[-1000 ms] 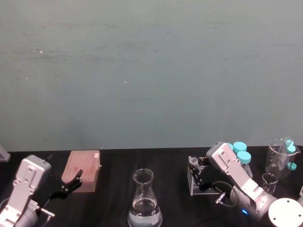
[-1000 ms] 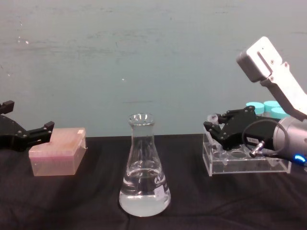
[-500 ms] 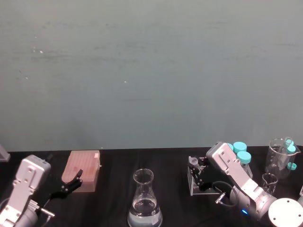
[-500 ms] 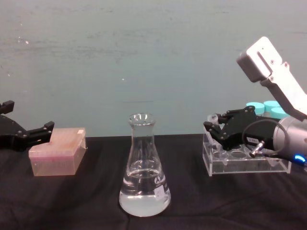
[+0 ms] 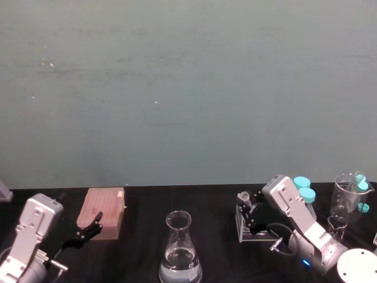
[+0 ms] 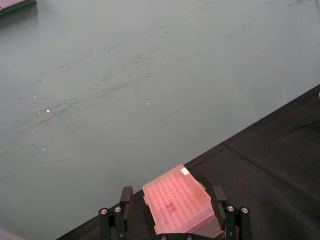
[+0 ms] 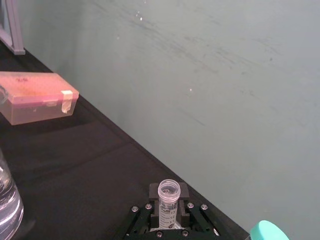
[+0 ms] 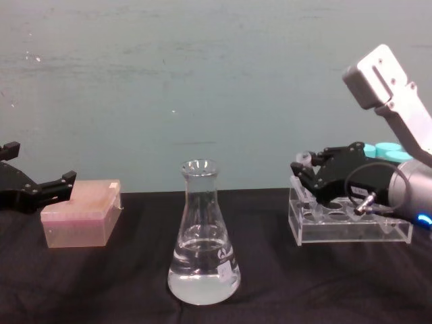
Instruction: Pour the liquid from the test tube into the beaker using one hand.
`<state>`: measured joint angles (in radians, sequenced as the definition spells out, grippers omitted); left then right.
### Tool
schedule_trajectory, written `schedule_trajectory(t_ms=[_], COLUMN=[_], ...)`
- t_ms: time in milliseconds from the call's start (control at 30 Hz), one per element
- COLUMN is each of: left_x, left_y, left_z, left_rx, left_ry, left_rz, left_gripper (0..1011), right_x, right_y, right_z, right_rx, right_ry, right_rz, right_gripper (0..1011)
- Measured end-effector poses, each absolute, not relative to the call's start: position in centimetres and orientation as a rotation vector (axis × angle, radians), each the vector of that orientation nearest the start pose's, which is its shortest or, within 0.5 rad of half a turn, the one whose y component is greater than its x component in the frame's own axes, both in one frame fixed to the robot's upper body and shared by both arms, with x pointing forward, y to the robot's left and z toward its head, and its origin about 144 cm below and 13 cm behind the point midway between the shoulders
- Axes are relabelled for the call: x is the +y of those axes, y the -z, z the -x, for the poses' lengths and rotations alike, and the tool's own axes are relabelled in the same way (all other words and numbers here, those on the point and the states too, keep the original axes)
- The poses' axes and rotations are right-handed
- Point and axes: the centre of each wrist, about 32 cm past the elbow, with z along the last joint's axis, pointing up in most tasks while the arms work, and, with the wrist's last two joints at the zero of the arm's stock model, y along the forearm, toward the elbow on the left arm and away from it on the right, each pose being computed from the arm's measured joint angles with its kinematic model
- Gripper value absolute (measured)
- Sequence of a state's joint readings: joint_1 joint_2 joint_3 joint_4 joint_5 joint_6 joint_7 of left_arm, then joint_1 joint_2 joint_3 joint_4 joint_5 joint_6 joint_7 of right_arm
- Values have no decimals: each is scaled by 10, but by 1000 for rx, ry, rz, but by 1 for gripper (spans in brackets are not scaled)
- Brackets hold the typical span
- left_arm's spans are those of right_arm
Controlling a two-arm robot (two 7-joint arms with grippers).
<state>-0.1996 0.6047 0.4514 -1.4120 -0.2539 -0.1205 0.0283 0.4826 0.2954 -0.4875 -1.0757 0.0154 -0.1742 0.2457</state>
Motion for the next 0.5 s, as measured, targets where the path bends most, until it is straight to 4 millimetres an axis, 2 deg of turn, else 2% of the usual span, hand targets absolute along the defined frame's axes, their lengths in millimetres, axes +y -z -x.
schedule_trajectory(t_ms=[500], left_x=[310], left_y=[-1140], left_z=[-489], left_rx=[-285], left_ry=[-1248], left_rz=[-304], left_gripper=[1000], right_x=[-230], right_y=[-1153], right_z=[-572], right_rx=[-363], right_ry=[976], right_rz=[264], right_gripper=[217])
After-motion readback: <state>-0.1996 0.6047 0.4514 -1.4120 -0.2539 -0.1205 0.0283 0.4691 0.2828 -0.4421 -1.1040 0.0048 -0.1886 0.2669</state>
